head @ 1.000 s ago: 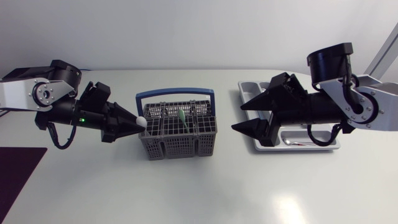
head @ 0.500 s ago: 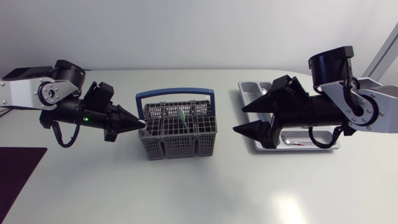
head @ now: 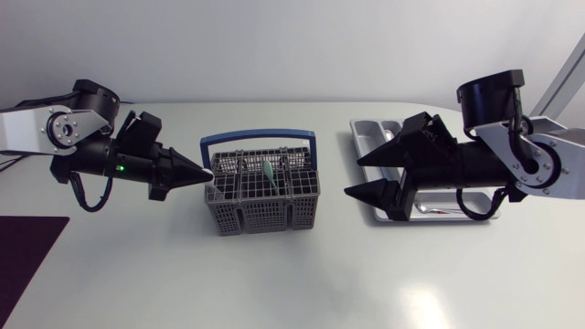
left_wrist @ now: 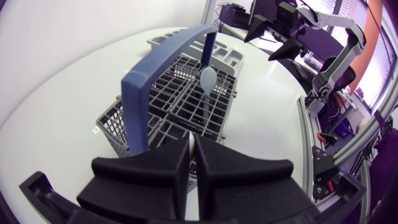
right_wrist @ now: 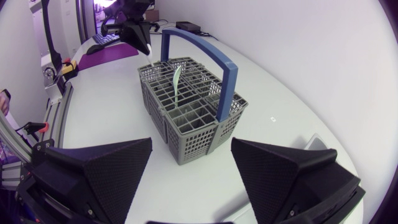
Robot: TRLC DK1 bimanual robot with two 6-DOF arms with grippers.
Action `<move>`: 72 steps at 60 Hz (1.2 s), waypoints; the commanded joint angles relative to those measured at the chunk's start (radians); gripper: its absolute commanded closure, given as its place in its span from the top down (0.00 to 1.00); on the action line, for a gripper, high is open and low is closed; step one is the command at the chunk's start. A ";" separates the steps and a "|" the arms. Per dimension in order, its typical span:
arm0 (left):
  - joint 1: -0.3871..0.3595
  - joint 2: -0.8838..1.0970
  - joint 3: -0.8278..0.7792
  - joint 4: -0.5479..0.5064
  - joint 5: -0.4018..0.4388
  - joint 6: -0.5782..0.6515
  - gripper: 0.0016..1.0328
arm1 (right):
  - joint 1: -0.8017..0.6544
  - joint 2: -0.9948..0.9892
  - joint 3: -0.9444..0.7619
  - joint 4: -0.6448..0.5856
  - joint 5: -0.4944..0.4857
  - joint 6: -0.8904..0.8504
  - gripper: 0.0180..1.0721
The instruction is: Unload the cutlery basket into the drawer organizer.
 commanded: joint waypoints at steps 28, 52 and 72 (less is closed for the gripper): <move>0.037 -0.056 0.147 -0.284 0.068 -0.069 0.03 | 0.002 -0.074 -0.034 -0.047 -0.006 -0.008 0.87; 0.043 -0.143 0.056 -0.160 -0.017 -0.304 0.04 | 0.013 -0.141 -0.066 -0.057 0.004 0.017 0.87; -0.096 -0.385 -0.131 0.032 -0.210 -0.545 0.04 | 0.031 -0.163 -0.071 -0.066 0.023 0.026 0.87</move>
